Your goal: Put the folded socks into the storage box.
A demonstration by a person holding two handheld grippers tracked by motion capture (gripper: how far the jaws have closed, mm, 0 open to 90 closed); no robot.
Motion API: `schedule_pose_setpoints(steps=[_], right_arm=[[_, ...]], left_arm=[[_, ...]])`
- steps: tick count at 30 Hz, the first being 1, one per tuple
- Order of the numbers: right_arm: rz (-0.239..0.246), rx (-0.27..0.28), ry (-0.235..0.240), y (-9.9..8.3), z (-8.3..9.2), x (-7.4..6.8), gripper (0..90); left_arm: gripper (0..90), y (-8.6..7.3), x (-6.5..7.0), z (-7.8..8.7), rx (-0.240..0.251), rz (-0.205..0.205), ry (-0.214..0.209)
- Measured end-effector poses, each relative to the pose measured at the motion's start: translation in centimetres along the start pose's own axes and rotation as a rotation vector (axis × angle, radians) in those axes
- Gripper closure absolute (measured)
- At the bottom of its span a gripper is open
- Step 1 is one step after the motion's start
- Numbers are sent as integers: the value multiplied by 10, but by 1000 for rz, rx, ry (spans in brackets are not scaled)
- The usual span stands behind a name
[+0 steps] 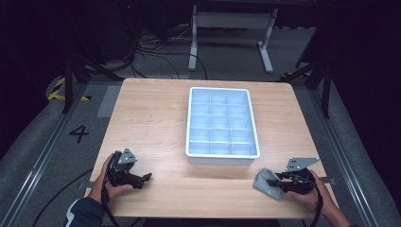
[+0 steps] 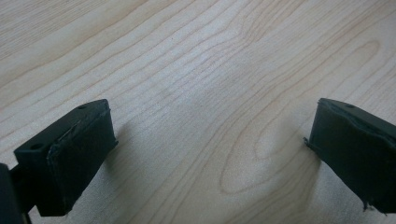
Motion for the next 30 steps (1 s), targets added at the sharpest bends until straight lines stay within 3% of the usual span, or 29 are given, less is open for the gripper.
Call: schedule_pose_setpoints(steps=[7,16,20,21,25,30], right_arm=[[52,28,-7,1,7,-4,741],[74,101,-22,8,22,-6,746],[61,77,-16,4,22,-6,742],[62,50,-3,1,19,-6,738],[44,28,22,-2,13,-6,691],[14,26,41,-3,13,-6,499]], left_arm=[[5,0,0,0,0,0,-1],[5,0,1,0,-4,-1,-10],[5,0,1,0,-4,-1,-10],[5,0,1,0,-3,1,-9],[5,0,1,0,-4,2,-9],[5,0,1,0,-4,1,-9]])
Point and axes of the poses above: each handheld gripper's, and its own axes: z roughly backward along the jaws, y roughly out of its top, x roughly to its right, the point moved 8 cm from there along -z, roughly forward along the jaws, and after that the axes turned 14 degrees about y, right-handed, at the moved point
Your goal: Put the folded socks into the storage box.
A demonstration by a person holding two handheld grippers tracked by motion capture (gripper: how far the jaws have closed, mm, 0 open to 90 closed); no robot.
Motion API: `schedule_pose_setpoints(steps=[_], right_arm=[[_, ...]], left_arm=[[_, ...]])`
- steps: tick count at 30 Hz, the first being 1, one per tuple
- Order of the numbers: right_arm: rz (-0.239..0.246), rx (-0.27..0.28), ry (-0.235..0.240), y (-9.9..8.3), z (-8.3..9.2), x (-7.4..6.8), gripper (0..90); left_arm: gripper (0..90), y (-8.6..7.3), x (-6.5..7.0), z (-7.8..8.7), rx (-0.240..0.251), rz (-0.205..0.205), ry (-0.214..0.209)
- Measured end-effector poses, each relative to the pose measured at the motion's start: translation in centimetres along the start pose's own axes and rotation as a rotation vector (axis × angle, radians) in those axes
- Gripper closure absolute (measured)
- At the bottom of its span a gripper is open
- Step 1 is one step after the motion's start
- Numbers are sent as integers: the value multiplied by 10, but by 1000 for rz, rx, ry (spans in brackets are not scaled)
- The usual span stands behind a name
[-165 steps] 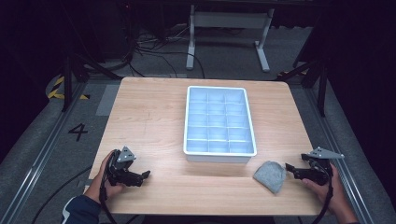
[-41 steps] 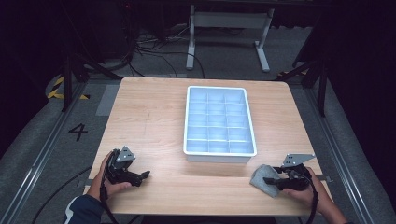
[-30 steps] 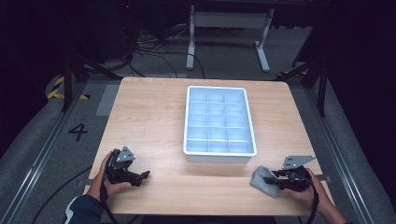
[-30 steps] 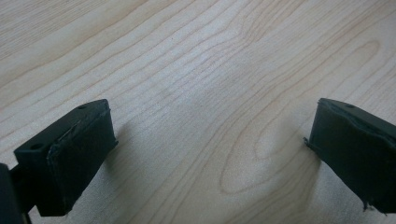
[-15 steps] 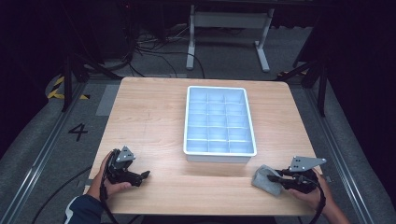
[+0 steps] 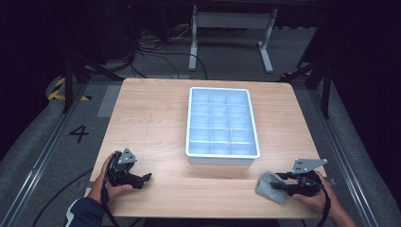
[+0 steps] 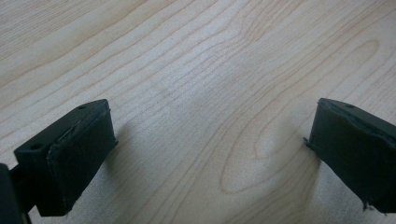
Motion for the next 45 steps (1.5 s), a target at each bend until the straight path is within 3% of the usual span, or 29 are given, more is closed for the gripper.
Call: schedule_pose_setpoints(steps=[4,7,10,13,18,20,23,24,28,31,40,45], right_arm=[[-26,5,-4,3,0,-2,309],[-40,27,-12,7,0,-3,229],[-35,-23,-44,4,-7,-1,207],[-33,-81,-35,-2,-18,-2,169],[-28,-99,-57,-3,-24,-3,113],[-18,-107,-59,-2,-25,-6,165],[23,-123,-19,1,-27,-17,341],[23,-123,-19,1,-27,-17,341],[37,-139,22,2,-27,-25,553],[47,-139,52,2,-28,-30,643],[110,-118,52,2,-27,-34,709],[142,-101,26,5,-23,-34,715]], left_arm=[[5,0,0,0,0,-2,-2],[5,0,0,0,0,-2,-1],[5,0,0,0,0,-2,-1],[5,0,0,0,0,-2,-1],[5,0,0,0,1,-2,-1],[5,0,0,0,2,-1,-2],[5,0,0,0,2,0,-1],[5,0,0,0,1,-2,0],[5,0,0,0,1,-1,0],[5,0,0,0,1,-2,-1],[5,0,0,0,0,0,0],[5,0,0,0,0,0,0]])
Point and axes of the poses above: each handheld gripper's, and its own axes: z roughly backward along the jaws, y roughly out of its top, x roughly to its right, the point moved 8 cm from there along -z, roughly forward along the jaws, and after that the axes turned 14 degrees about y, right-handed, at the moved point
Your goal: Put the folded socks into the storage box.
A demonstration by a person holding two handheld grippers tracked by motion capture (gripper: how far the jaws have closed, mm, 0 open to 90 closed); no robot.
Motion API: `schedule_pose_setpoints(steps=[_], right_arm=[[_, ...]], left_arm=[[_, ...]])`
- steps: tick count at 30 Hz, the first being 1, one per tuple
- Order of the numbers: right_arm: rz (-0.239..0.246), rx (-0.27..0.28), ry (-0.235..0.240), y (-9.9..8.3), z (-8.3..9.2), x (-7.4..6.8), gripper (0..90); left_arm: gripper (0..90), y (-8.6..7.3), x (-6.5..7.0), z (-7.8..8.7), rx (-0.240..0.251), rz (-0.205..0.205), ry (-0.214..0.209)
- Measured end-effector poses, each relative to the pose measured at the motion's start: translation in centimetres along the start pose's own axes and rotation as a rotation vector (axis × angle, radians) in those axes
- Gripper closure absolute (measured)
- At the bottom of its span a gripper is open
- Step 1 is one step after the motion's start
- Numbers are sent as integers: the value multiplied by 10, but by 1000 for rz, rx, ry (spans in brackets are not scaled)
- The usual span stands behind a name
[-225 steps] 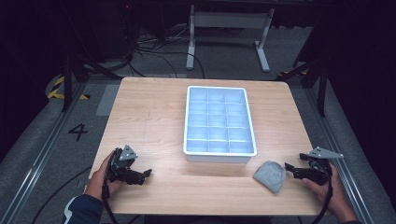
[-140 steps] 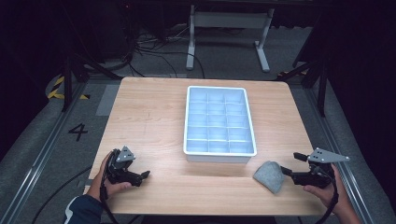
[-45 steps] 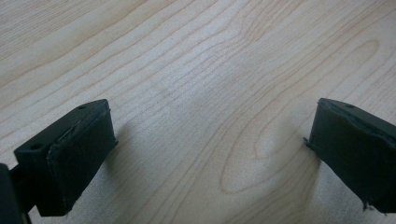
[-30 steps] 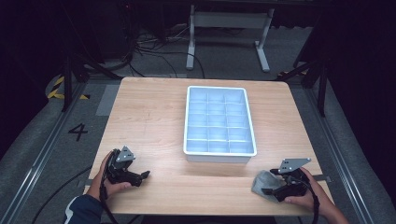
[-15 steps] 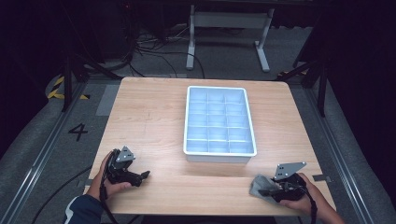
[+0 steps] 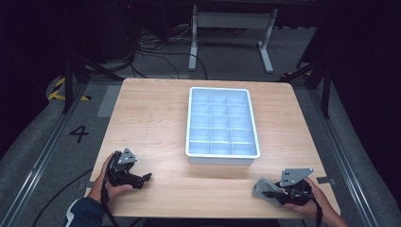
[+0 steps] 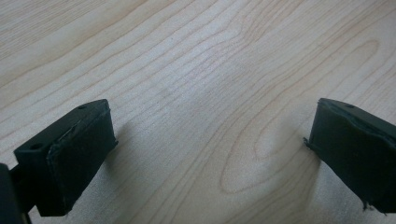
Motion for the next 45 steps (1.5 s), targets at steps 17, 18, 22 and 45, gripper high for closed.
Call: schedule_pose_setpoints(steps=[17,18,22,45], right_arm=[[10,127,-76,9,28,7,716],[11,132,-78,9,29,8,715],[9,148,-93,10,34,9,715],[11,215,-156,19,59,18,715]], left_arm=[[5,0,0,0,0,-2,-1],[5,0,0,0,0,0,0],[5,0,0,0,0,-2,-1],[5,0,0,0,0,-2,-1]])
Point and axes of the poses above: each handheld gripper's, and its own axes: z roughly backward along the jaws, y roughly out of its top, x roughly to its right, the point moved 8 cm from there along -z, roughly forward along the jaws, and after that the axes turned 14 degrees about y, right-handed, at the moved point
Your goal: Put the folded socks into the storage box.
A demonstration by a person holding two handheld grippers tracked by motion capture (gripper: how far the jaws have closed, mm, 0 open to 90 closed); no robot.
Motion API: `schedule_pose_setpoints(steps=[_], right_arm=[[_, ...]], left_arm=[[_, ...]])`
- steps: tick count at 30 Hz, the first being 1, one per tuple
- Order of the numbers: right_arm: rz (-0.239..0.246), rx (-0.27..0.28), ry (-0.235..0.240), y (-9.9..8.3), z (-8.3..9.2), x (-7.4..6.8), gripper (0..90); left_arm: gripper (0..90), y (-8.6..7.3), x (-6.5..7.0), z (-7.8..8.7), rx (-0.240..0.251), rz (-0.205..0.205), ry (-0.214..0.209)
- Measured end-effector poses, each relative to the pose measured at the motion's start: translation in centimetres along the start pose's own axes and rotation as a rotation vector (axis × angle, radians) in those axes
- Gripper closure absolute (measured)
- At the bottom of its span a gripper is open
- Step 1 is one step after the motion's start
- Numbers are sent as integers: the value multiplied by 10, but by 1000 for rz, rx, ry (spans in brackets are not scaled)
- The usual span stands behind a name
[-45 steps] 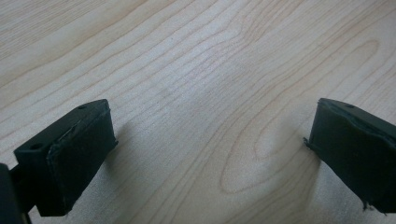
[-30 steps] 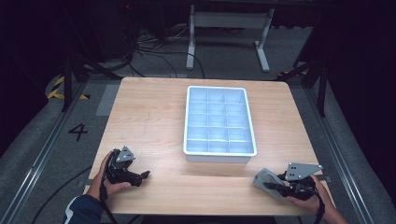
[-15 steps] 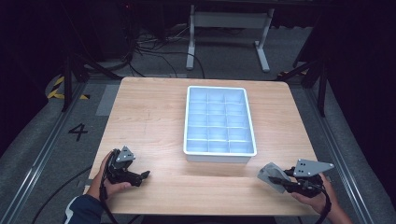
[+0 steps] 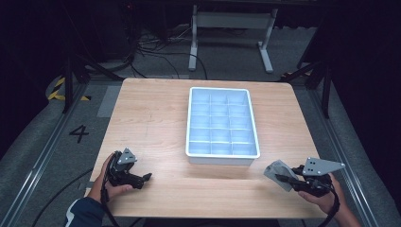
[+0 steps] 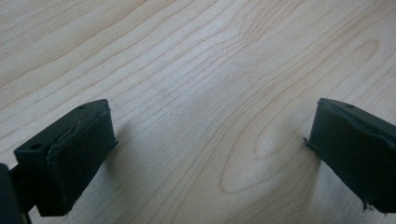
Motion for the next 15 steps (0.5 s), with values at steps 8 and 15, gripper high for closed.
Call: schedule_pose_setpoints(steps=[8,15], right_arm=[[17,16,-24,12,7,7,715],[45,26,-30,28,11,11,715]], left_arm=[[5,0,0,0,0,1,1],[5,0,0,0,0,0,0]])
Point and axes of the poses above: each handheld gripper's, and its own axes: z roughly backward along the jaws, y roughly out of its top, x roughly to its right, the point moved 8 cm from there along -z, roughly forward along the jaws, and after that the axes turned 14 degrees about y, right-handed, at the moved point
